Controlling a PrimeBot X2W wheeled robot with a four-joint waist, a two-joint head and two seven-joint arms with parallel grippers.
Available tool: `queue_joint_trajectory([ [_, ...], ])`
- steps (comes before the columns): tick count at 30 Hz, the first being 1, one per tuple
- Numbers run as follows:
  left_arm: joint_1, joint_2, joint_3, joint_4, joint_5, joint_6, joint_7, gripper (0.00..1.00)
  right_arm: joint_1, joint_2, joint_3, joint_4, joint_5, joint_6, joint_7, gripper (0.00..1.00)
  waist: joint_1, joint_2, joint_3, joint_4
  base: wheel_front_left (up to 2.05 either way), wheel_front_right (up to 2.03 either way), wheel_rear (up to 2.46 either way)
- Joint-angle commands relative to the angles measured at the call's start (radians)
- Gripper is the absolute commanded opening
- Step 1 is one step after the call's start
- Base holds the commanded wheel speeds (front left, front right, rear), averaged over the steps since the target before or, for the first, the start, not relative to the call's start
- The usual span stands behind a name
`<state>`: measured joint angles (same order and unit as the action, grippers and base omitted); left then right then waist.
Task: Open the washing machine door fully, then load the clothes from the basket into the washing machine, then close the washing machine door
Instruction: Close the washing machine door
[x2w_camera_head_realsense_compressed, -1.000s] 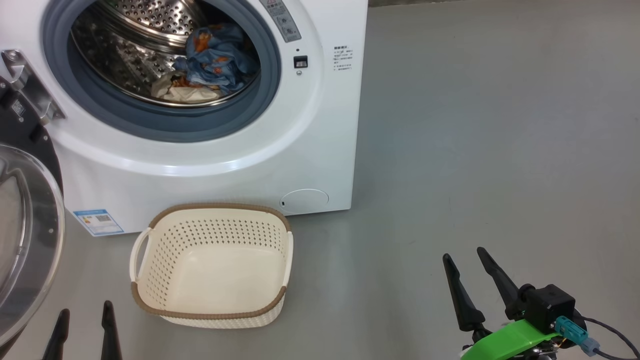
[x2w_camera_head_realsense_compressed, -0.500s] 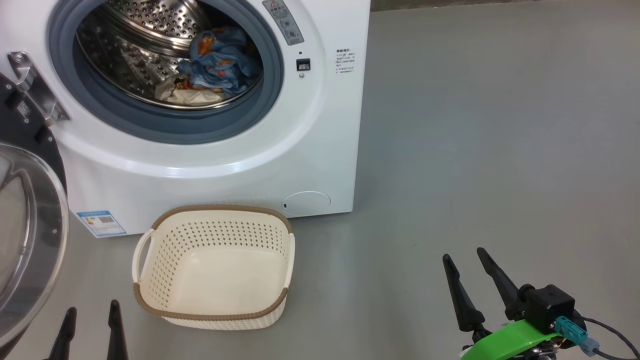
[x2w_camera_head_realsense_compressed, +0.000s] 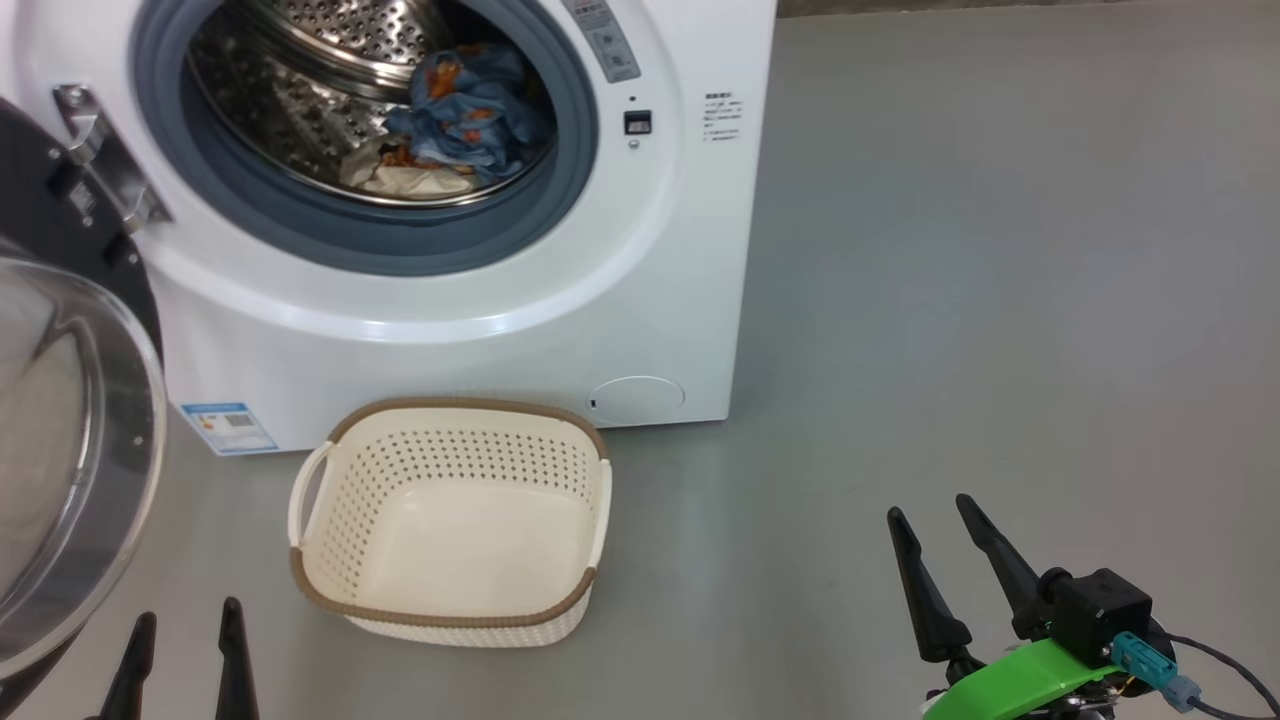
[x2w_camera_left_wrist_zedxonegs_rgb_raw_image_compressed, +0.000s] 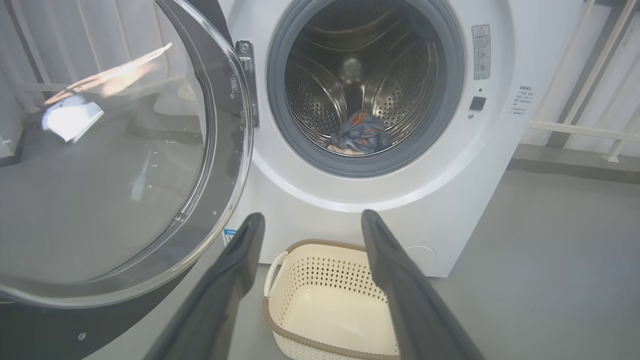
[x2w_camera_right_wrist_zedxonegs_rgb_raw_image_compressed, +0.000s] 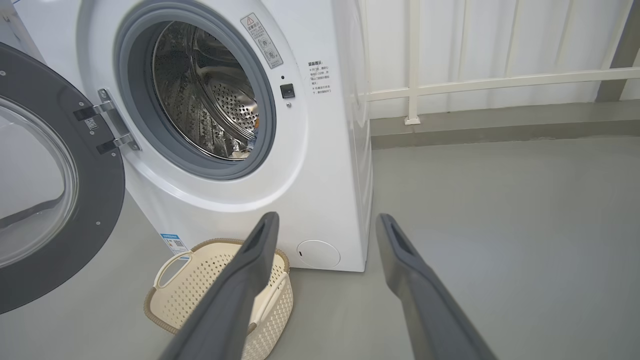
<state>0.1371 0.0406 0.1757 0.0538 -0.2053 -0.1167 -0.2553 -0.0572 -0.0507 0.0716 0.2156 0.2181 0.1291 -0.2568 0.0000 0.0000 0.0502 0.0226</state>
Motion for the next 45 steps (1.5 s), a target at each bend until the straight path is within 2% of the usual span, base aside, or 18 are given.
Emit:
queue_joint_trajectory([
  [1,-0.029,0.010,0.032,-0.030,-0.003,0.012,-0.006,1.00,-0.010,0.001,0.023,-0.027,-0.019,0.002,-0.005,1.00,0.0000,0.0000,0.007,0.019,0.00,0.00,0.00],
  [23,-0.036,0.010,0.022,-0.028,-0.041,0.063,-0.006,1.00,-0.045,0.001,0.042,-0.017,-0.054,0.002,-0.005,1.00,0.0000,0.0000,0.036,0.280,0.00,0.00,0.00],
  [35,-0.038,0.010,0.014,-0.020,-0.070,0.089,-0.006,1.00,-0.072,0.001,0.061,-0.001,-0.074,0.002,-0.005,1.00,0.0000,0.0000,0.048,0.402,0.00,0.00,0.00],
  [45,-0.035,0.010,0.004,-0.012,-0.093,0.114,-0.006,1.00,-0.095,0.001,0.078,0.017,-0.082,0.002,-0.005,1.00,0.0000,0.0000,0.048,0.477,0.00,0.00,0.00],
])
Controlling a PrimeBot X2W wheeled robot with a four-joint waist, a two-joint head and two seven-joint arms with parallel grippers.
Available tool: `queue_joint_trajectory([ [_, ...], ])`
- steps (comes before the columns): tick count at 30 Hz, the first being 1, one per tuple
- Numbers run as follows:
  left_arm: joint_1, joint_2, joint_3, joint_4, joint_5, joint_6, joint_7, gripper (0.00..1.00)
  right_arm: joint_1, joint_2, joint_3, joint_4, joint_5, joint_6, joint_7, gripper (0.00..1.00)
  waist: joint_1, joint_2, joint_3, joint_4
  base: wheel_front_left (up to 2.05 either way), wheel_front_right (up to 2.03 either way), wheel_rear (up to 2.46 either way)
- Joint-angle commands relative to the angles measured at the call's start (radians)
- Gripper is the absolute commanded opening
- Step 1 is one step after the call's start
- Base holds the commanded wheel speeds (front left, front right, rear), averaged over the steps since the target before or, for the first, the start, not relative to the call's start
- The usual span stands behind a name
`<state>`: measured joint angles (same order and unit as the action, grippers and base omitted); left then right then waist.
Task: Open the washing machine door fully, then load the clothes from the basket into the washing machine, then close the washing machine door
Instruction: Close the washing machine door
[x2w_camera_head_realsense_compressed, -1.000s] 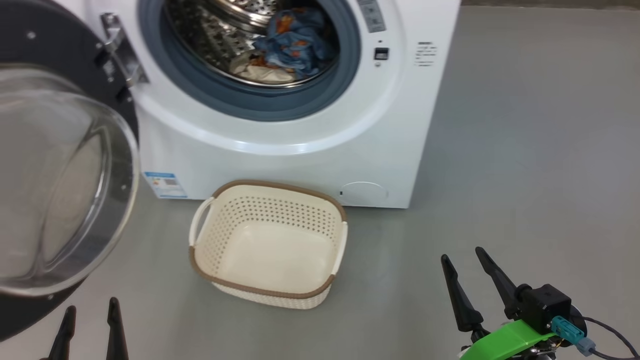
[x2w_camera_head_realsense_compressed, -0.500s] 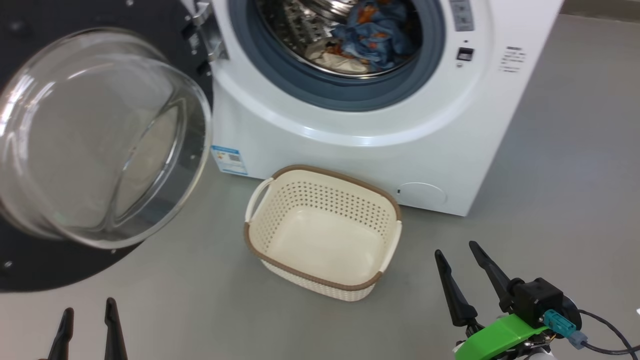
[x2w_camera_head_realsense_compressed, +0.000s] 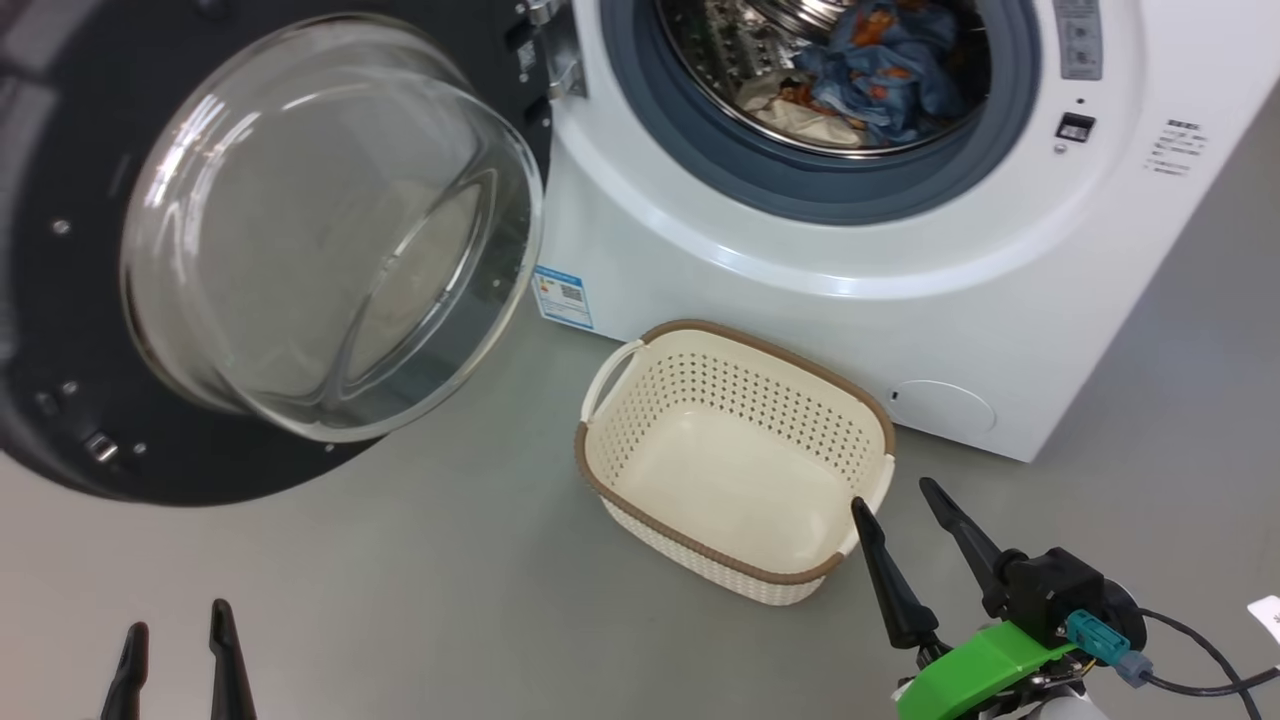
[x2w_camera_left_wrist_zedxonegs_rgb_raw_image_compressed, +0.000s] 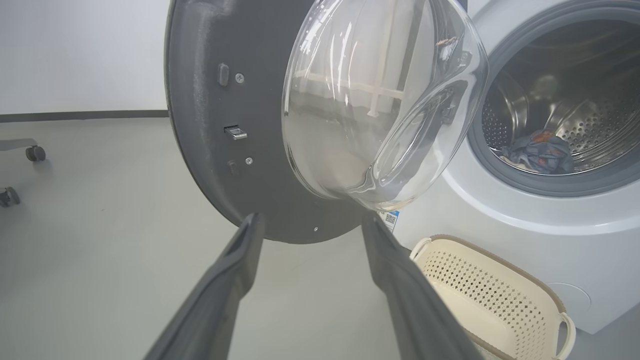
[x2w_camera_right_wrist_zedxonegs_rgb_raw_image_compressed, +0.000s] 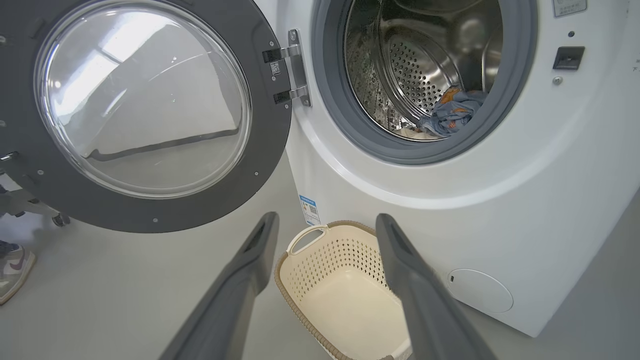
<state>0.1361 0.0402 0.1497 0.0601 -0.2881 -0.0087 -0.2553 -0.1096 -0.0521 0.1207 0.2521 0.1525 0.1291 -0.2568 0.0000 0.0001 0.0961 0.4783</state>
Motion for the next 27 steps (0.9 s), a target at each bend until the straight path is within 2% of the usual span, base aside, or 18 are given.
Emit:
queue_joint_trajectory([
  [1,-0.034,0.010,0.030,-0.019,-0.013,0.010,-0.006,1.00,-0.043,0.002,0.030,-0.018,-0.017,0.002,-0.005,1.00,0.0000,-0.0001,0.002,0.028,0.00,0.00,0.00],
  [5,-0.029,0.010,0.031,-0.014,-0.018,0.019,-0.006,1.00,-0.045,0.002,0.036,-0.011,-0.016,0.002,-0.005,1.00,0.0000,-0.0001,-0.003,0.050,0.00,0.00,0.00],
  [18,-0.006,0.010,0.043,-0.032,-0.055,0.048,-0.006,1.00,-0.090,0.002,0.085,0.027,-0.018,0.002,-0.005,1.00,0.0000,-0.0001,0.006,0.058,0.00,0.00,0.00],
  [27,0.002,0.010,0.051,-0.042,-0.051,0.048,-0.006,1.00,-0.097,0.002,0.096,0.039,-0.008,0.002,-0.005,1.00,0.0000,-0.0001,-0.003,0.057,0.00,0.00,0.00],
])
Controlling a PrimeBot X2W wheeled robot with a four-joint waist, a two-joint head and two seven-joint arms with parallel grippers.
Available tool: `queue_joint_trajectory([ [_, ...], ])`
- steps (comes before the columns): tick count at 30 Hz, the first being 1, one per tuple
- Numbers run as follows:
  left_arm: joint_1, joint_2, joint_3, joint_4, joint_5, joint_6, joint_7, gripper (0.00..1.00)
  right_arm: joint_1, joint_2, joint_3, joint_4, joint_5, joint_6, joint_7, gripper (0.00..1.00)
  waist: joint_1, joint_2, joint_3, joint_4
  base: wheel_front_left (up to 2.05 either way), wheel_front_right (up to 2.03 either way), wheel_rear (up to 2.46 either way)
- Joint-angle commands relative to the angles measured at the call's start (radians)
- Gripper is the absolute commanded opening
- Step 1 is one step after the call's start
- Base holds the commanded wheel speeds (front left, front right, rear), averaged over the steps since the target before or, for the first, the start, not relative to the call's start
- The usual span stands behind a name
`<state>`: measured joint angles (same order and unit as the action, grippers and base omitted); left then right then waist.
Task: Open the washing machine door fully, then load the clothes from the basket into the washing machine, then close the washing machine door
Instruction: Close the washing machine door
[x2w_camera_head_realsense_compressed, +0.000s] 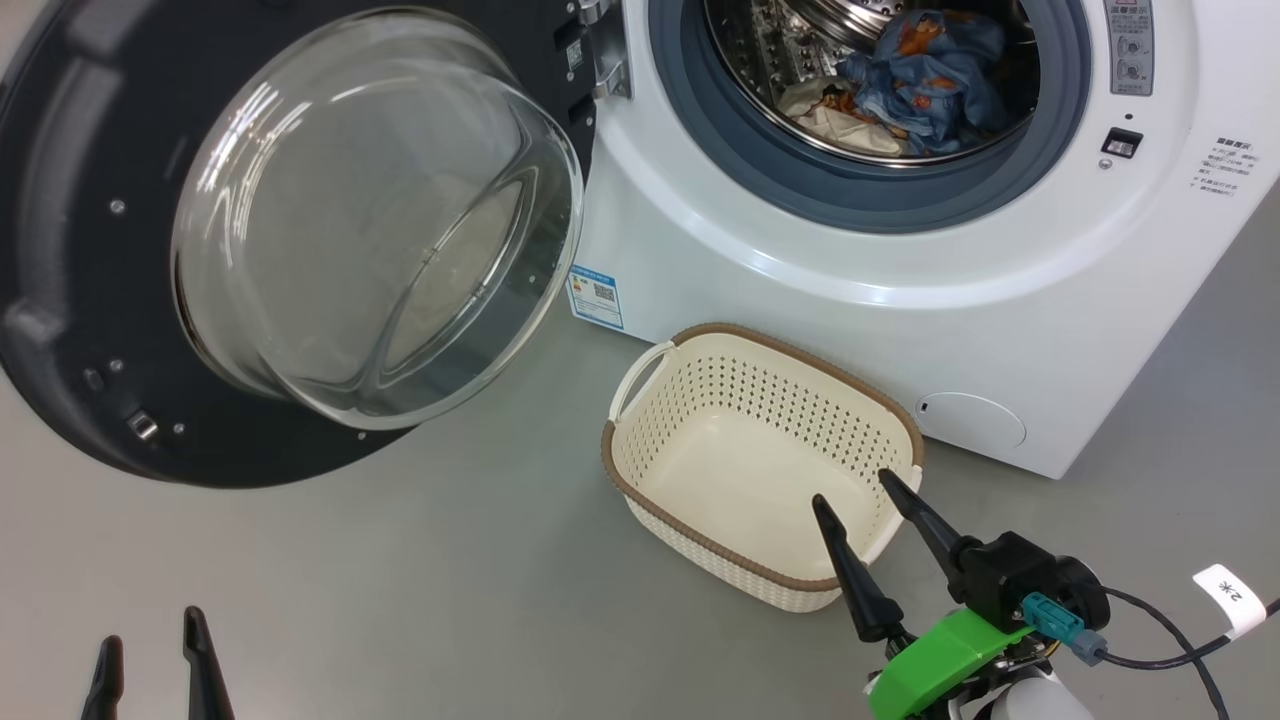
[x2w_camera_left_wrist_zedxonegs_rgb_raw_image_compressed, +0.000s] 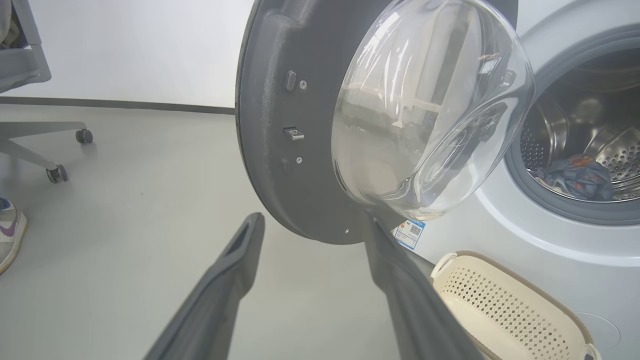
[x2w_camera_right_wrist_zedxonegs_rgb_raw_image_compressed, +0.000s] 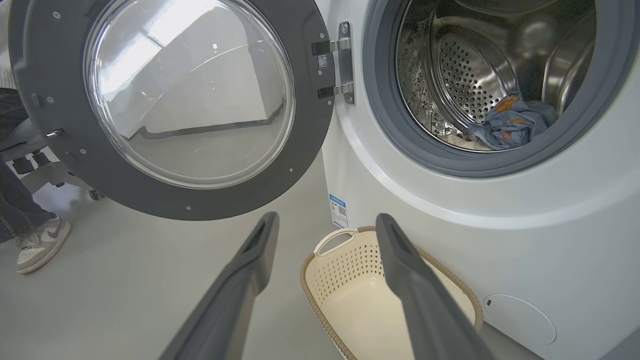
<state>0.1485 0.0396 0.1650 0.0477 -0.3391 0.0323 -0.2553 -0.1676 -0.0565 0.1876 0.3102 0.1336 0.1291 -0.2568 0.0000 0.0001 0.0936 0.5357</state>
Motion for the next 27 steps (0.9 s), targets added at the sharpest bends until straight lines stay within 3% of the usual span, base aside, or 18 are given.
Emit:
queue_joint_trajectory([
  [1,-0.010,0.011,0.036,-0.031,0.001,0.006,-0.006,1.00,-0.038,0.006,0.029,-0.019,0.012,0.002,-0.005,1.00,0.0000,-0.0001,-0.002,-0.001,0.00,0.00,0.00],
  [18,-0.011,0.011,0.036,-0.024,0.013,-0.007,-0.006,0.98,-0.011,0.006,0.010,-0.032,0.017,0.002,-0.005,1.00,0.0000,-0.0001,-0.014,-0.006,0.00,0.00,0.00],
  [19,-0.010,0.011,0.035,-0.022,0.014,-0.009,-0.006,0.40,-0.010,0.006,0.010,-0.032,0.017,0.002,-0.005,1.00,0.0000,-0.0001,-0.014,-0.007,0.00,0.00,0.00],
  [20,-0.009,0.011,0.033,-0.019,0.014,-0.013,-0.006,0.00,-0.009,0.006,0.009,-0.033,0.018,0.002,-0.005,1.00,0.0000,-0.0001,-0.015,-0.007,0.00,0.00,0.00],
  [27,-0.010,0.011,0.035,0.002,0.004,-0.017,-0.006,0.00,0.005,0.006,-0.003,-0.043,0.019,0.002,-0.005,1.00,0.0000,-0.0001,-0.018,-0.009,0.00,0.00,0.00],
])
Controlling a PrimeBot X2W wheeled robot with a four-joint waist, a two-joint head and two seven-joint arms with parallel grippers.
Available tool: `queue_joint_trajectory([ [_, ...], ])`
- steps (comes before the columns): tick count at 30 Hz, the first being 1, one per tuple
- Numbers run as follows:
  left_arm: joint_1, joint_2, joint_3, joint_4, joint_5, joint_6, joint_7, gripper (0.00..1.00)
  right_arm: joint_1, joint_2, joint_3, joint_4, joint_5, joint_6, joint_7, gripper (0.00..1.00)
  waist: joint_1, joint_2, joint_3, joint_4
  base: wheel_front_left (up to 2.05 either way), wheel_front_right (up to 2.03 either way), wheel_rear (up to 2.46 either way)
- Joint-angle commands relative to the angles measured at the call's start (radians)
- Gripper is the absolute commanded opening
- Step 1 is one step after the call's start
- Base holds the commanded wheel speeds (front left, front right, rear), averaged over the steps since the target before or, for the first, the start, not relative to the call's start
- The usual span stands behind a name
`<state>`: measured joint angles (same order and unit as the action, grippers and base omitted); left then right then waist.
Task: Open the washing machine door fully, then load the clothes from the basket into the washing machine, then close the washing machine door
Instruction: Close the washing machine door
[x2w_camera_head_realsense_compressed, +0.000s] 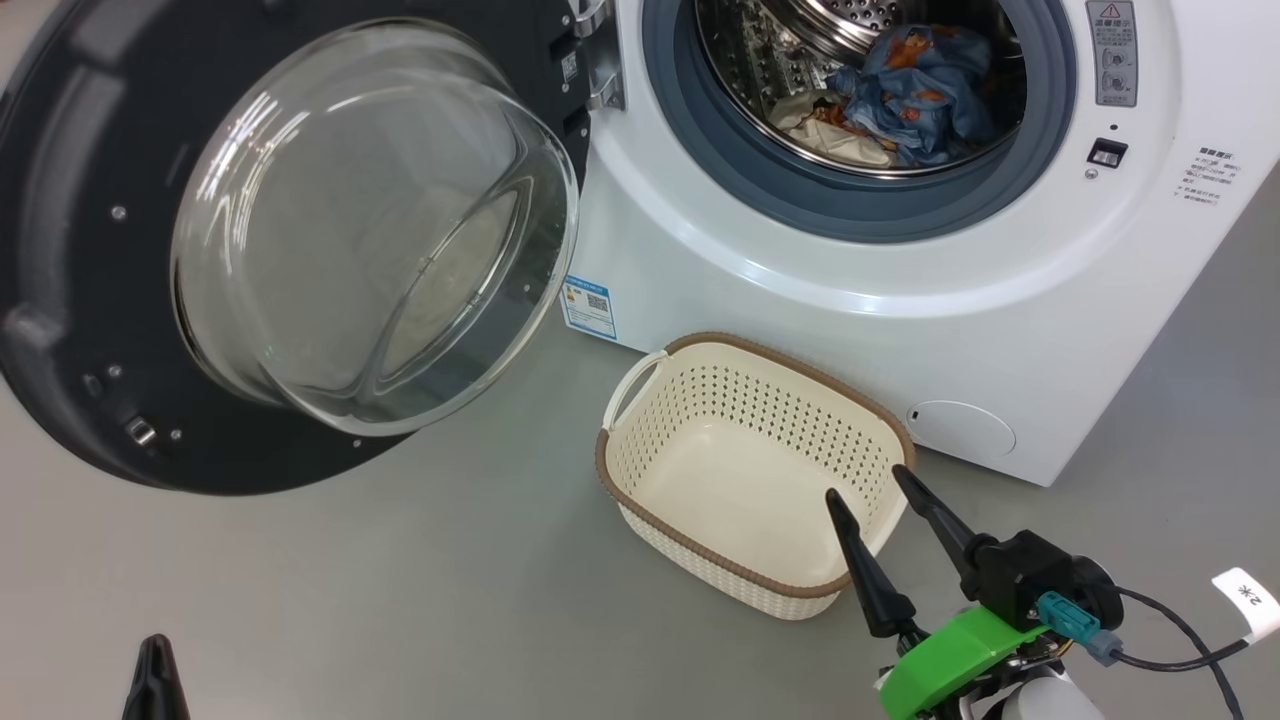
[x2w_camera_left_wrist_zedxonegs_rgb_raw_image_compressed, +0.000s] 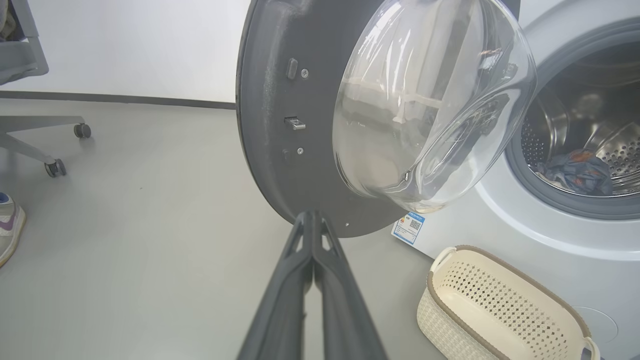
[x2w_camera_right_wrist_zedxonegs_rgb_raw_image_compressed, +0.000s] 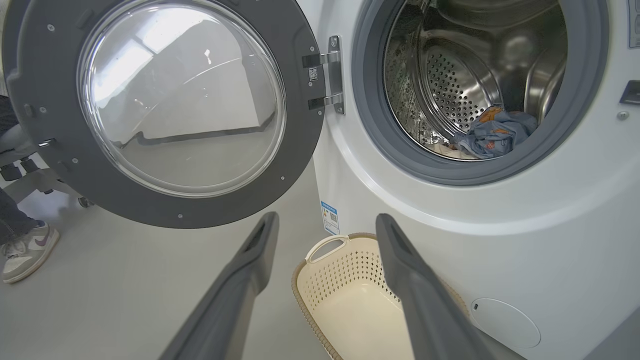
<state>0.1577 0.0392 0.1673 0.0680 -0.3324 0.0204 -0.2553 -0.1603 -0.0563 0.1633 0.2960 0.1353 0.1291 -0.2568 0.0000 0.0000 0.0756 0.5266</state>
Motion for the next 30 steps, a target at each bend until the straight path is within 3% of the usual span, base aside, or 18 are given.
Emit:
queue_joint_trajectory([
  [1,-0.022,0.011,0.036,-0.016,-0.012,-0.006,-0.006,0.00,0.000,0.006,0.019,-0.030,0.017,0.002,-0.005,1.00,0.0000,0.0000,0.000,0.000,0.00,0.00,0.00],
  [5,-0.047,0.011,0.073,-0.008,-0.089,-0.014,-0.006,0.00,0.007,0.006,0.012,-0.036,0.020,0.002,-0.005,1.00,0.0000,0.0000,0.001,-0.001,0.00,0.00,0.00],
  [16,-0.196,0.018,0.285,0.037,-0.236,-0.109,-0.006,0.00,0.019,0.006,-0.002,-0.048,0.023,0.002,-0.005,1.00,0.0000,0.0000,0.005,-0.004,0.00,0.00,0.00],
  [23,-0.323,0.124,0.361,0.108,-0.309,-0.143,-0.006,0.00,0.014,0.006,-0.004,-0.051,0.021,0.002,-0.005,1.00,0.0000,0.0000,0.014,-0.022,0.00,0.00,0.00],
  [30,-0.461,0.227,0.408,0.233,-0.492,-0.150,0.019,0.00,0.008,0.006,-0.007,-0.051,0.013,0.002,-0.005,1.00,0.0000,0.0000,0.030,-0.041,0.00,0.00,0.00],
])
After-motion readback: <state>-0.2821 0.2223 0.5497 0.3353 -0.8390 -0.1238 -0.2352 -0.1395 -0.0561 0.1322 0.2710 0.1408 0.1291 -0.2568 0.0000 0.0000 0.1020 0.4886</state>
